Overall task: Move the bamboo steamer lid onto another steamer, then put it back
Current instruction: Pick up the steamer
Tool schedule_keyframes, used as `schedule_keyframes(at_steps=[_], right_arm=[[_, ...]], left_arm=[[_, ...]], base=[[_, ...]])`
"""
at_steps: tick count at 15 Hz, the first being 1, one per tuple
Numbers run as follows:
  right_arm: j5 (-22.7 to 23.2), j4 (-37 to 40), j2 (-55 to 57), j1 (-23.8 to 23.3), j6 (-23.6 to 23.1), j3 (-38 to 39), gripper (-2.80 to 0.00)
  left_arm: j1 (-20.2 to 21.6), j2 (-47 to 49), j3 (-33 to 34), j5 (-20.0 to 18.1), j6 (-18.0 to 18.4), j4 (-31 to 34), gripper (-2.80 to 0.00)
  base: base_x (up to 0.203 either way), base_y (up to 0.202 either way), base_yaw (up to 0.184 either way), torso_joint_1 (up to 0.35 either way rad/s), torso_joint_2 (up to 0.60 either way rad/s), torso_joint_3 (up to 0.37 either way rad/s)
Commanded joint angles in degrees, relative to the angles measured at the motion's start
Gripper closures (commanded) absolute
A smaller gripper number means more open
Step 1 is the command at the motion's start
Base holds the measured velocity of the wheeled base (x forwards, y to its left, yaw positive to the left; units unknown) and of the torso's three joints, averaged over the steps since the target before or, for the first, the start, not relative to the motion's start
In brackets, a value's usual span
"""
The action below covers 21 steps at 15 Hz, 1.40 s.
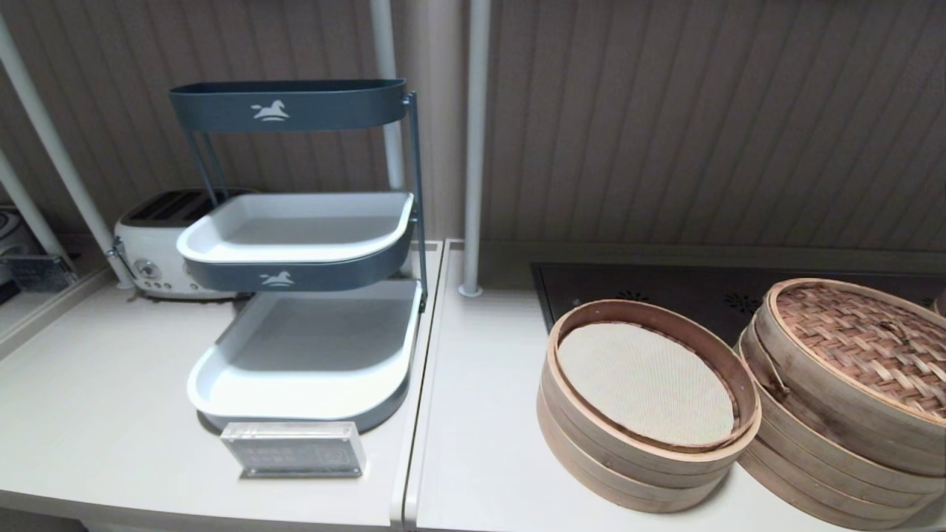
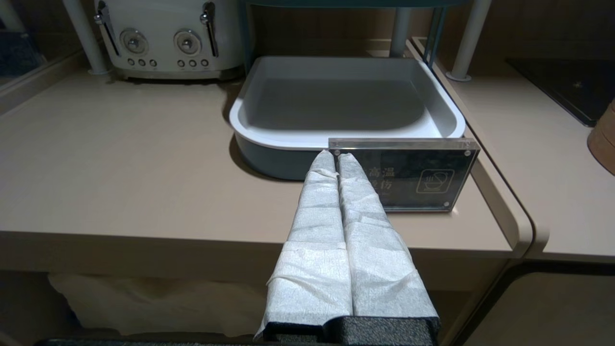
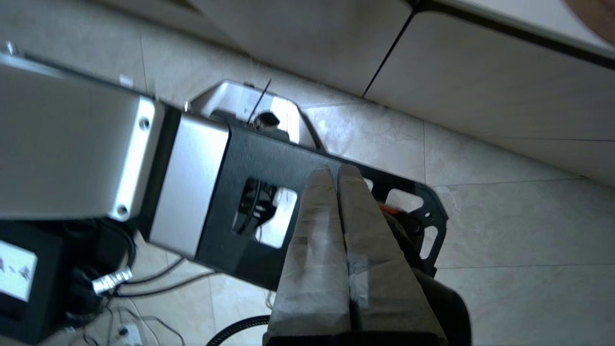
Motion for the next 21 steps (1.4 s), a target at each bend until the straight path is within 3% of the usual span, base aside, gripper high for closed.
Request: schedule_keyframes(at_steps=[1, 4, 6, 9, 12, 15, 19, 21], right_arm=[[-0.6, -1.0, -4.2, 5.5, -0.1, 5.4, 0.0], [-6.4, -9.8, -6.2, 11.8, 0.0, 15.7, 0.0], [-7.7, -24.8, -7.8, 12.0, 1.4, 23.4, 0.0], [-9.5, -41.2, -12.5, 10.2, 12.3, 30.4, 0.0], [-11.7, -53.6, -19.7, 9.1, 17.0, 36.1, 0.0], [-19.1, -60.2, -25.5, 6.1, 16.2, 40.3, 0.0], [-19.7, -62.4, -25.8, 5.9, 16.7, 41.2, 0.0], [-19.7, -61.5, -26.6, 9.3, 16.2, 41.2, 0.0]], left_arm=[[0.0, -0.2, 1.6, 0.0, 0.0, 0.0, 0.0], [0.0, -0.1, 1.6, -0.1, 0.1, 0.0, 0.0], [0.0, -0.1, 1.6, 0.0, 0.0, 0.0, 0.0], [0.0, -0.2, 1.6, -0.1, 0.0, 0.0, 0.0], [0.0, -0.1, 1.6, -0.1, 0.0, -0.1, 0.0], [0.0, -0.2, 1.6, 0.0, 0.0, 0.0, 0.0], [0.0, -0.2, 1.6, 0.0, 0.0, 0.0, 0.0], [0.0, -0.1, 1.6, 0.0, 0.0, 0.0, 0.0]], base=[[0.0, 0.0, 0.0, 0.0, 0.0, 0.0], [0.0, 0.0, 0.0, 0.0, 0.0, 0.0], [0.0, 0.0, 0.0, 0.0, 0.0, 0.0], [0.0, 0.0, 0.0, 0.0, 0.0, 0.0], [0.0, 0.0, 0.0, 0.0, 0.0, 0.0], [0.0, 0.0, 0.0, 0.0, 0.0, 0.0], [0.0, 0.0, 0.0, 0.0, 0.0, 0.0], [0.0, 0.0, 0.0, 0.0, 0.0, 0.0]])
